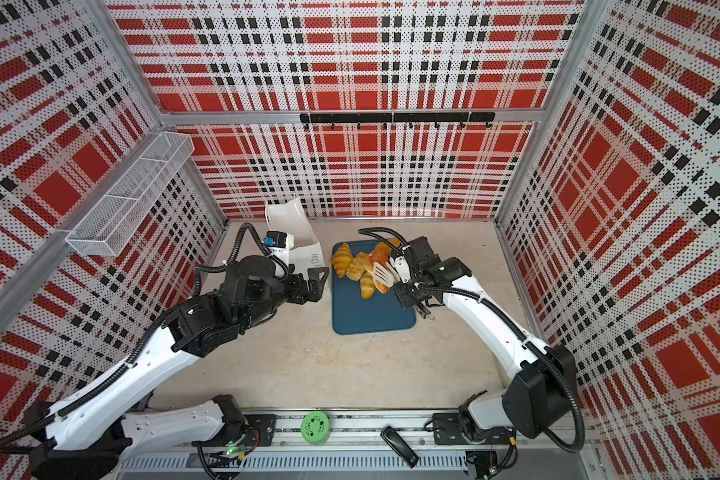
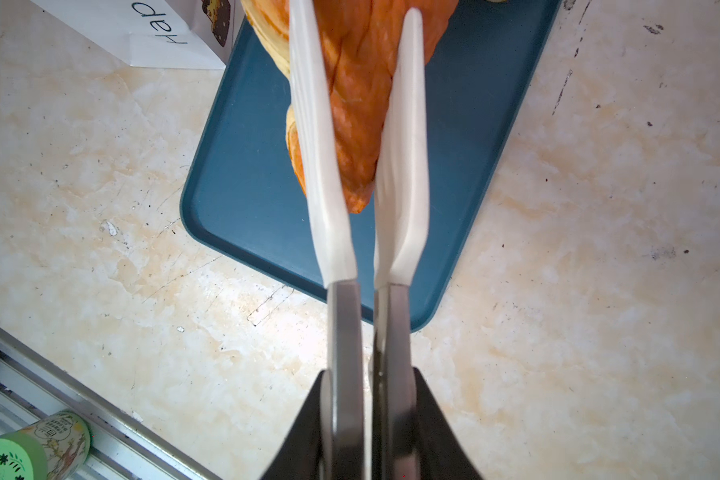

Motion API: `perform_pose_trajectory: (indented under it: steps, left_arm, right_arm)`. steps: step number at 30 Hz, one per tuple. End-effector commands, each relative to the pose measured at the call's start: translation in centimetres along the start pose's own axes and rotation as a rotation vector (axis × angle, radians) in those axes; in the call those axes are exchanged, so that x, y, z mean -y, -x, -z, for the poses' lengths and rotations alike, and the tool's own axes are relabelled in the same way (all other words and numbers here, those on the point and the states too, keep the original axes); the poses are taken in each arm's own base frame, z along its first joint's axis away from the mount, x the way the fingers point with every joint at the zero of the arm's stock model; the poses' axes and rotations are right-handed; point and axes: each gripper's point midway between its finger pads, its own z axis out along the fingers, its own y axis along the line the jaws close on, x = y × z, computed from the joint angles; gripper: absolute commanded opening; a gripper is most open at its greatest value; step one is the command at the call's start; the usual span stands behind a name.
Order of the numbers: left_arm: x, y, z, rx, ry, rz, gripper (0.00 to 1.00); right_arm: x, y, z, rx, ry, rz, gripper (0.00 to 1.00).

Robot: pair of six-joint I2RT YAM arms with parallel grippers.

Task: Place the fake bread into the paper bag
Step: 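Carry the pastry in the tongs toward the bag while the left gripper nears it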

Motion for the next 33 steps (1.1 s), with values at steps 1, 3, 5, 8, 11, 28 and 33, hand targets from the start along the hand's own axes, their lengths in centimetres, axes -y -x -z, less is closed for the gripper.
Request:
perform_pose_trajectory:
  steps: [1,3,5,8,11,28,33]
  left_arm:
    - [-1.0,1.5,1.5,0.036,0.027,-0.005,0.99]
    - [-1.5,1.8,1.9,0.047,0.035,0.000,0.99]
    - [-2.0,2.2,2.3,0.055,0.046,0.003,0.99]
    - [-2.7,2.7,2.9,0.066,0.061,0.007,0.99]
    - [-3.3,3.0,3.3,0.071,0.076,0.011,0.99]
    - [-7.2,4.2,4.7,0.082,0.167,0.084,0.99]
    - [-8.2,4.1,4.6,0.077,0.183,0.113,1.00]
  right_arm:
    - [-1.1,3.0,2.2,0.141,0.044,-0.001,0.29]
    - [-1.4,3.3,2.6,0.156,0.059,-0.004,0.29]
    - [-1.7,3.6,2.8,0.168,0.071,-0.007,0.29]
    - [-2.1,4.1,3.4,0.189,0.088,-0.010,0.29]
    - [-2.5,4.6,3.9,0.211,0.107,-0.013,0.30]
    - [-6.3,8.3,7.6,0.337,0.190,0.041,0.31]
    - [-8.0,9.6,8.7,0.370,0.214,0.084,0.32]
